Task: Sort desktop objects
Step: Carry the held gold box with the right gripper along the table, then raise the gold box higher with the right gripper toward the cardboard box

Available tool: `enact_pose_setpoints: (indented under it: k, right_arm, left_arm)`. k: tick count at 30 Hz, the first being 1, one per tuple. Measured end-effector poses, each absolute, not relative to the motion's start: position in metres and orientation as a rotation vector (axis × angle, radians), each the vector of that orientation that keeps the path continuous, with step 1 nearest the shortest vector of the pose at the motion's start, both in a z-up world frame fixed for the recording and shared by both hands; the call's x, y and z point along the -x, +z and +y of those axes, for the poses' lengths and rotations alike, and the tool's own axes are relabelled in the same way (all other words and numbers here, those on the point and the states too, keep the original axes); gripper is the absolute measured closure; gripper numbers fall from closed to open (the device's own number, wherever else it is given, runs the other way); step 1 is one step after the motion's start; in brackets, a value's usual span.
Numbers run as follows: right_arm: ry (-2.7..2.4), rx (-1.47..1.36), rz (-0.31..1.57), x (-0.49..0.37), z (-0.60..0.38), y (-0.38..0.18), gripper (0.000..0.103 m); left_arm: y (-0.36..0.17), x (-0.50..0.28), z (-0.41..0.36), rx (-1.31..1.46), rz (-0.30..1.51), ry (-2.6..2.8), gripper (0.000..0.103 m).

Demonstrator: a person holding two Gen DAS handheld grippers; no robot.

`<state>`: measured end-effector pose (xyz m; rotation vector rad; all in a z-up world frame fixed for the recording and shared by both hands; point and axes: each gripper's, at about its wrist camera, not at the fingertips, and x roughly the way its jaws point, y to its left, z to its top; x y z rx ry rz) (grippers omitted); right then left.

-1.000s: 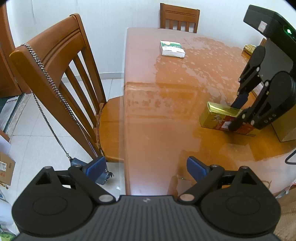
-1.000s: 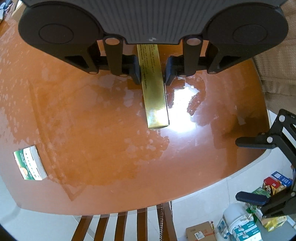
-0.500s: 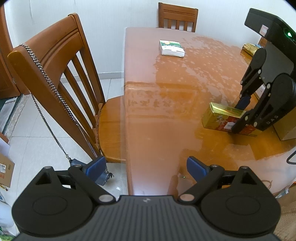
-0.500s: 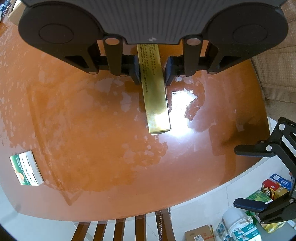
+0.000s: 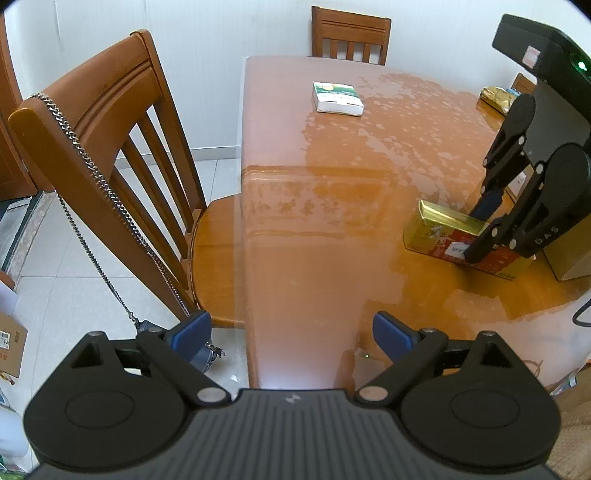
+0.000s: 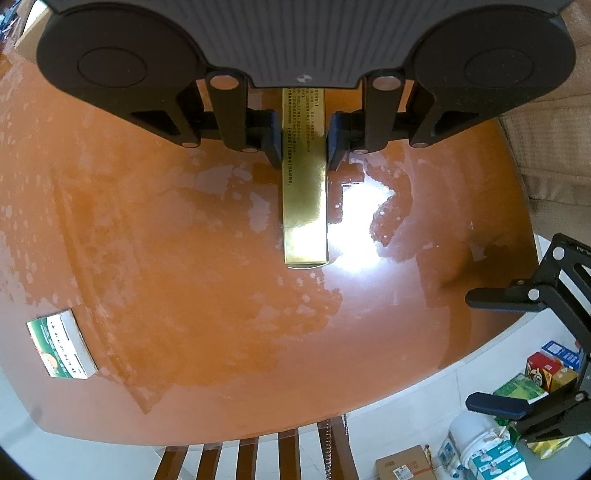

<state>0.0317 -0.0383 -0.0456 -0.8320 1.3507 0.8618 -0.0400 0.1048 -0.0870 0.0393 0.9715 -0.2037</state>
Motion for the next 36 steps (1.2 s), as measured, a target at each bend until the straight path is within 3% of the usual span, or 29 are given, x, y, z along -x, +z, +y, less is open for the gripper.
enact_pose_setpoints:
  k: [3, 4, 5, 12, 18, 24, 29, 36]
  right_arm:
    - [0.874, 0.824, 1.358, -0.028, -0.04, -0.043, 0.062]
    - [0.876, 0.815, 1.35, -0.027, -0.041, -0.041, 0.05]
    - [0.884, 0.808, 1.354, -0.026, -0.042, -0.039, 0.045]
    - [0.914, 0.713, 1.345, -0.021, -0.053, -0.017, 0.026]
    - [0.847, 0.678, 1.235, -0.017, -0.057, 0.006, 0.025]
    - [0.88, 0.788, 0.897, 0.002, -0.059, 0.015, 0.023]
    - [0.873, 0.786, 1.133, -0.013, -0.053, 0.004, 0.02]
    - [0.926, 0.905, 1.196, -0.006, -0.039, -0.024, 0.02]
  left_arm:
    - [-0.087, 0.039, 0.104, -0.04, 0.975, -0.206, 0.009]
    - [-0.088, 0.039, 0.103, -0.041, 0.977, -0.206, 0.009]
    - [-0.088, 0.039, 0.103, -0.043, 0.977, -0.207, 0.009]
    - [-0.088, 0.037, 0.101, -0.041, 0.978, -0.21, 0.009]
    - [-0.088, 0.036, 0.098, -0.042, 0.974, -0.217, 0.009]
    - [-0.088, 0.035, 0.097, -0.032, 0.972, -0.214, 0.009]
    - [-0.089, 0.035, 0.098, -0.024, 0.976, -0.204, 0.009]
    - [-0.09, 0.036, 0.102, -0.012, 0.983, -0.183, 0.009]
